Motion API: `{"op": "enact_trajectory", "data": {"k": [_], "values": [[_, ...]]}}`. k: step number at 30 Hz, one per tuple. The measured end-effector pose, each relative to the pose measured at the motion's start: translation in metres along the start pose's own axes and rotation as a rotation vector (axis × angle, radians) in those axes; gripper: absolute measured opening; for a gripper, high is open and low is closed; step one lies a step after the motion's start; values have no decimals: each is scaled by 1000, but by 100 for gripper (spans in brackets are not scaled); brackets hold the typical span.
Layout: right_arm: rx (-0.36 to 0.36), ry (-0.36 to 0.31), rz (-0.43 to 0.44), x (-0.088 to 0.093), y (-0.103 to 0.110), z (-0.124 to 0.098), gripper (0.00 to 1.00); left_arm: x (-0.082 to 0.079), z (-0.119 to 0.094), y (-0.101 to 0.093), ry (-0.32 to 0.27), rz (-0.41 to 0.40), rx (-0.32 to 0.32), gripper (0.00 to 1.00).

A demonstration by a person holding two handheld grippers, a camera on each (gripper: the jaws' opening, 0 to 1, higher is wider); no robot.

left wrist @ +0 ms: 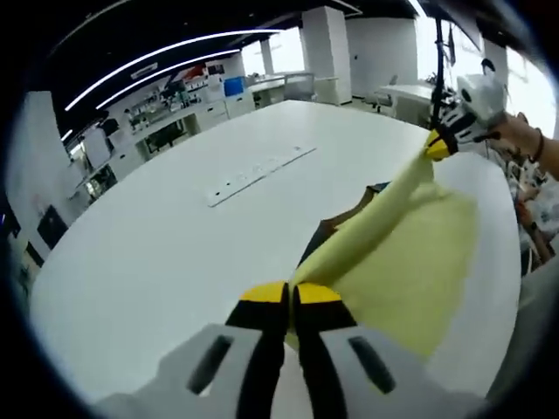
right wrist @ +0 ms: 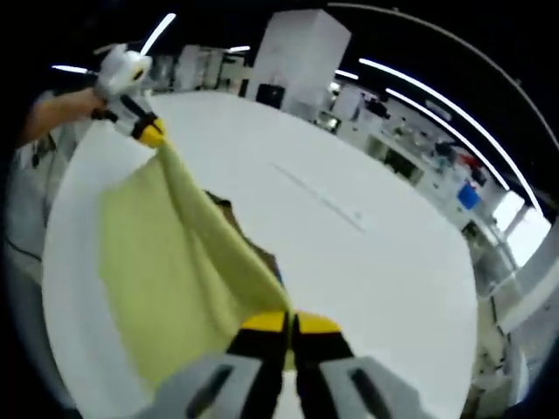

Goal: Fold the garment on the visible template until the final outline fits inside the template.

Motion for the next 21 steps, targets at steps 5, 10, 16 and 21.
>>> {"op": "enact_trajectory", "data": {"k": [5,10,16,21], "values": [[-20,25,0,8,-1,16,0,13,19,4,43,-19,10,0],[-36,53,0,15,-2,29,0,23,25,3,73,-27,25,0],[-40,80,14,21,-1,39,0,34,36,5,88,-77,33,0],[-36,74,33,25,-1,44,0,37,40,5,88,-82,29,0]]}}
Point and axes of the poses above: the point that each gripper's makers call its tool centre point, and the gripper's own axes: z roughly forward along the fingers, y roughly to its left, x roughly out of its underside, the point moved 9 cm from there along -z, roughly backward along the fingers, and after that the axes turned 3 degrees about -y, right-handed, at the moved point
